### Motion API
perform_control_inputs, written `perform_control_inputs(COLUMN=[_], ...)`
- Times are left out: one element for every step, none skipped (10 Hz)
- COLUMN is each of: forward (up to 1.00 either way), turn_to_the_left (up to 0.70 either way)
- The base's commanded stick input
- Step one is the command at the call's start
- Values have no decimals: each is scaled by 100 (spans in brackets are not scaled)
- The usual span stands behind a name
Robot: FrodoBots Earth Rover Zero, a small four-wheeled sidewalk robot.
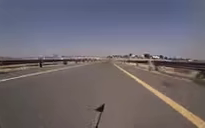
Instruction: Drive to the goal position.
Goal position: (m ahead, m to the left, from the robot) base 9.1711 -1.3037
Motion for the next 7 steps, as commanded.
perform_control_inputs(forward=[100, 100, 100, 100, 100, 100, 100], turn_to_the_left=[-1, -1, -1, -1, -1, -1, -1])
